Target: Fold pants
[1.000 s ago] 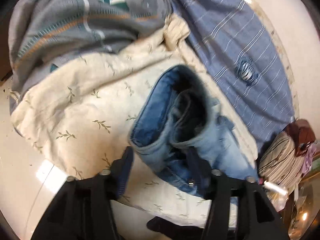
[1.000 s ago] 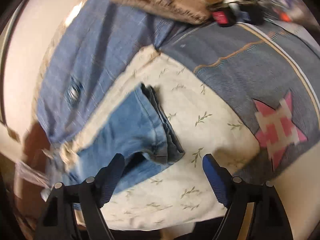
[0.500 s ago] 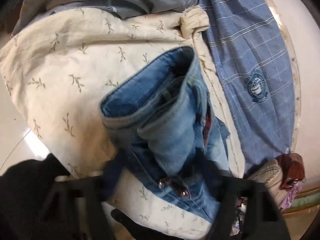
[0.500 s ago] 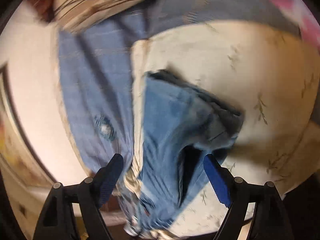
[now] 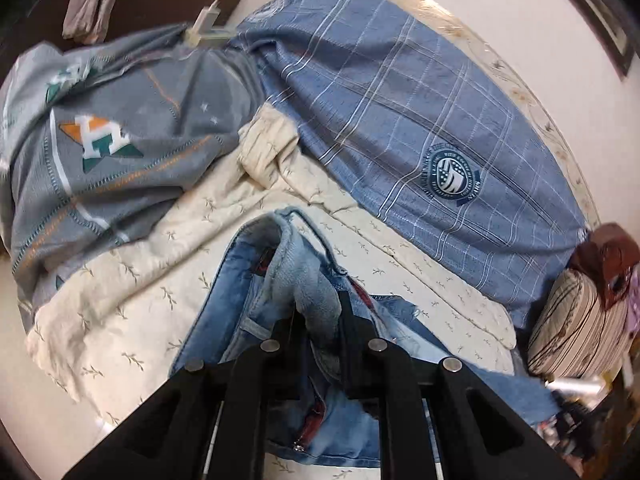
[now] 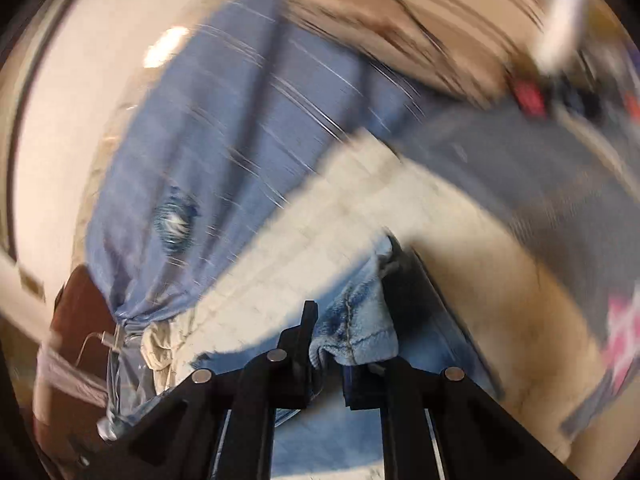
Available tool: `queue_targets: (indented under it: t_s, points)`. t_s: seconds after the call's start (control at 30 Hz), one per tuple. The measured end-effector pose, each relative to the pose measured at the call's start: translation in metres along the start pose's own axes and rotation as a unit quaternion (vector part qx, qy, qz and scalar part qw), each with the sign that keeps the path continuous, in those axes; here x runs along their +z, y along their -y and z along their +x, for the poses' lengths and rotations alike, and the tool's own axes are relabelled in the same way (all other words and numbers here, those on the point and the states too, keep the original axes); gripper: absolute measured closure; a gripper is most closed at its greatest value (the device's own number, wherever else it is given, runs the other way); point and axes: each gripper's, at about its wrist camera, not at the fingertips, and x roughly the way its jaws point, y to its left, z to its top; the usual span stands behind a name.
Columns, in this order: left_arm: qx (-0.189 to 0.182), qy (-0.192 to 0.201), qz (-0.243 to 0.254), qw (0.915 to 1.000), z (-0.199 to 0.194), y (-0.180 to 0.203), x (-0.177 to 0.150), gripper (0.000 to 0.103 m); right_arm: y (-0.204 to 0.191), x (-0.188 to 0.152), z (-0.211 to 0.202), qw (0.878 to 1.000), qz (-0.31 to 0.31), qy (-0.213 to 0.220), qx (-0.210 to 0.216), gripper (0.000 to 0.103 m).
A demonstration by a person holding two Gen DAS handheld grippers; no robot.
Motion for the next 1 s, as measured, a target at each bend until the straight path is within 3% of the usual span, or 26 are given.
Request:
queue_targets:
  t_s: [0.07, 0.13, 0.2, 0.23, 0.3, 0.37, 0.6, 0.7, 0.8, 0.83, 0.93, 1.0]
  points:
    - [0.016, -0.017, -0.001, 0.9997, 0.008, -0.012, -0.016, 0.090, 0.005, -0.008, -0.006, 1.000, 0.004, 0.000, 0.001, 0.093]
    - [0.049, -0.059, -0.021, 0.9968, 0.030, -0.037, -0.041, 0.089, 0.029, -0.032, 0.003, 0.999, 0.027, -0.031, -0.016, 0.092]
    - [0.075, -0.124, -0.054, 0.9879, 0.062, -0.067, -0.065, 0.085, 0.070, -0.067, 0.018, 0.993, 0.061, -0.088, -0.047, 0.088]
    - [0.073, -0.138, -0.046, 0.9867, 0.070, -0.071, -0.070, 0.084, 0.086, -0.079, 0.030, 0.988, 0.084, -0.125, -0.047, 0.088]
    - [0.074, -0.122, -0.028, 0.9895, 0.065, -0.066, -0.068, 0.083, 0.104, -0.077, 0.020, 0.984, 0.133, -0.115, -0.003, 0.085]
    - [0.078, -0.123, -0.022, 0.9891, 0.062, -0.059, -0.062, 0.081, 0.097, -0.065, 0.005, 0.989, 0.113, -0.095, -0.012, 0.083]
    - [0.066, -0.140, -0.007, 0.9879, 0.065, -0.058, -0.064, 0.067, 0.103, -0.072, 0.010, 0.988, 0.091, -0.120, -0.039, 0.081]
    - [0.067, -0.140, 0.000, 0.9879, 0.064, -0.055, -0.061, 0.061, 0.070, -0.058, 0.000, 0.993, 0.009, -0.101, -0.054, 0.080]
    - [0.075, -0.138, -0.002, 0.9876, 0.068, -0.054, -0.064, 0.062, 0.045, -0.041, 0.002, 0.994, -0.024, -0.098, -0.050, 0.081]
    - [0.075, -0.138, -0.007, 0.9876, 0.069, -0.054, -0.063, 0.063, 0.034, -0.029, 0.006, 0.993, -0.034, -0.098, -0.049, 0.081]
    - [0.076, -0.135, -0.023, 0.9877, 0.069, -0.047, -0.042, 0.082, 0.002, 0.014, 0.018, 0.995, -0.030, -0.089, -0.030, 0.081]
    - [0.059, -0.110, -0.035, 0.9916, 0.060, -0.038, -0.017, 0.084, -0.021, 0.049, 0.011, 0.998, -0.028, -0.059, -0.006, 0.082]
